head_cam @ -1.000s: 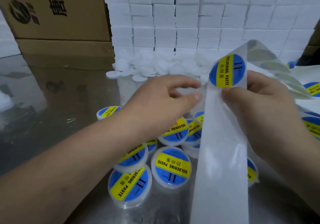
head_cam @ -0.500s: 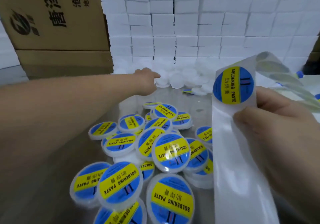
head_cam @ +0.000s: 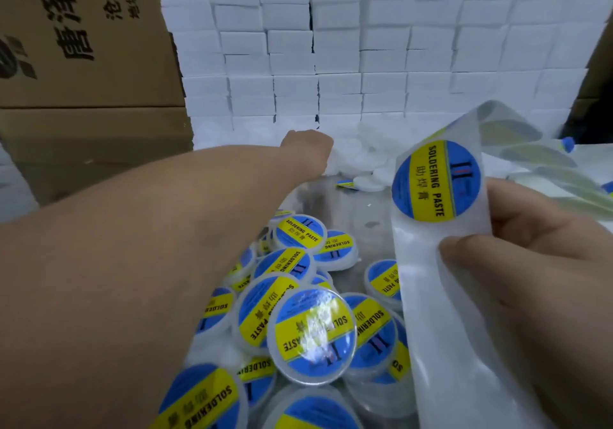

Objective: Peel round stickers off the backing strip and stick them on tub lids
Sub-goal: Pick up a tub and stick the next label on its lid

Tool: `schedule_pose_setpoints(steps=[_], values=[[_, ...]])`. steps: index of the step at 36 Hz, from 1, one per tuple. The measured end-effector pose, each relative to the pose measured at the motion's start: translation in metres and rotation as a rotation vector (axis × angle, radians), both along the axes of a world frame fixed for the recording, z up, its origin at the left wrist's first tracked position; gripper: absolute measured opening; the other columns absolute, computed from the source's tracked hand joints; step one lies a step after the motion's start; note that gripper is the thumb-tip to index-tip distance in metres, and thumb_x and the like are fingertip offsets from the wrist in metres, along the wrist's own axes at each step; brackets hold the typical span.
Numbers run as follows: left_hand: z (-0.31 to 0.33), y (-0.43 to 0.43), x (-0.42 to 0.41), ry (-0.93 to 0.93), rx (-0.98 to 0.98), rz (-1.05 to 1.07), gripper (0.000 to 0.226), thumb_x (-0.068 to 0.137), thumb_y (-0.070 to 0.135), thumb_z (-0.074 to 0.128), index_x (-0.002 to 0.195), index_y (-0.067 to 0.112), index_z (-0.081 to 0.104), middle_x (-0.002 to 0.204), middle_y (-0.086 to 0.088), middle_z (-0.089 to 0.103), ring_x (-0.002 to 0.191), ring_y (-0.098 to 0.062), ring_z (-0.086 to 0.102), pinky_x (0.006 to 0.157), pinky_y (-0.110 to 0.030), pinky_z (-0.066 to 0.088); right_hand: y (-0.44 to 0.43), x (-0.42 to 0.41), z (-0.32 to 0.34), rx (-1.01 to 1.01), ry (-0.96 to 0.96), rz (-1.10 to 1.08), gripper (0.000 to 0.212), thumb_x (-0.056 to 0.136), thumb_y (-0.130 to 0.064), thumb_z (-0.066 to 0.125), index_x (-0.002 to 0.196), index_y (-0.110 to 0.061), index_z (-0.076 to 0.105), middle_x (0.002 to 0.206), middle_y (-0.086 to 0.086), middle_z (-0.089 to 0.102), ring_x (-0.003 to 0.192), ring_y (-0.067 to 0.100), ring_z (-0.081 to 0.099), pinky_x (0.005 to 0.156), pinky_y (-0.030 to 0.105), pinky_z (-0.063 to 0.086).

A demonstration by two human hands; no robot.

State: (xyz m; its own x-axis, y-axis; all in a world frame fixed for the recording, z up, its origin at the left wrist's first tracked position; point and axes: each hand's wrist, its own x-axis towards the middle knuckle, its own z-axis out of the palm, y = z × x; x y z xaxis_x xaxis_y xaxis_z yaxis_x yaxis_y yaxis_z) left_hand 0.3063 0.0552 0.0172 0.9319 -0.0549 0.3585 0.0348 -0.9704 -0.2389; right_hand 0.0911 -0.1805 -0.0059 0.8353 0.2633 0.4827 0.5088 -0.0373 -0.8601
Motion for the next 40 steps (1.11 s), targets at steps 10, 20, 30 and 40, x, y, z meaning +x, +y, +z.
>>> schedule_pose_setpoints(steps=[10,20,30,40], values=[[0.024,0.006,-0.053,-0.045,-0.557,0.037,0.013,0.086,0.012,0.046,0.075,0.017,0.040,0.072,0.002,0.038,0.077,-0.024,0.043,0.051,-0.025,0.029,0.016,0.000,0.011,0.087,0.125,-0.009,0.037,0.079,-0.005,0.059,0.087,-0.040,0.067,0.077,-0.008,0.073,0.061,0.012,0.069,0.047,0.020,0.049],[0.049,-0.055,-0.200,-0.224,-1.115,-0.266,0.024,0.089,0.031,0.050,0.110,0.040,0.045,0.079,0.015,0.044,0.060,-0.006,0.053,0.052,-0.022,0.044,0.018,-0.007,0.015,0.112,0.129,-0.012,0.022,0.084,-0.004,0.055,0.085,-0.020,0.069,0.075,-0.010,0.072,0.059,0.003,0.065,0.048,0.016,0.048],[0.008,-0.079,-0.267,-0.182,-1.124,-0.358,0.024,0.092,0.024,0.043,0.078,0.038,0.056,0.079,0.010,0.044,0.049,0.007,0.044,0.049,-0.011,0.030,0.020,-0.011,0.016,0.017,0.028,0.004,0.019,0.085,-0.012,0.057,0.077,-0.024,0.069,0.072,0.003,0.067,0.064,0.014,0.057,0.062,0.035,0.048],[0.002,-0.073,-0.269,-0.352,-0.822,-0.362,0.026,0.068,0.047,0.059,0.094,0.044,0.061,0.093,0.018,0.053,0.095,0.006,0.047,0.079,-0.007,0.034,0.022,-0.011,0.014,-0.003,-0.048,0.126,0.015,0.077,-0.021,0.057,0.077,-0.025,0.071,0.077,0.005,0.069,0.074,0.012,0.059,0.072,0.034,0.048]])
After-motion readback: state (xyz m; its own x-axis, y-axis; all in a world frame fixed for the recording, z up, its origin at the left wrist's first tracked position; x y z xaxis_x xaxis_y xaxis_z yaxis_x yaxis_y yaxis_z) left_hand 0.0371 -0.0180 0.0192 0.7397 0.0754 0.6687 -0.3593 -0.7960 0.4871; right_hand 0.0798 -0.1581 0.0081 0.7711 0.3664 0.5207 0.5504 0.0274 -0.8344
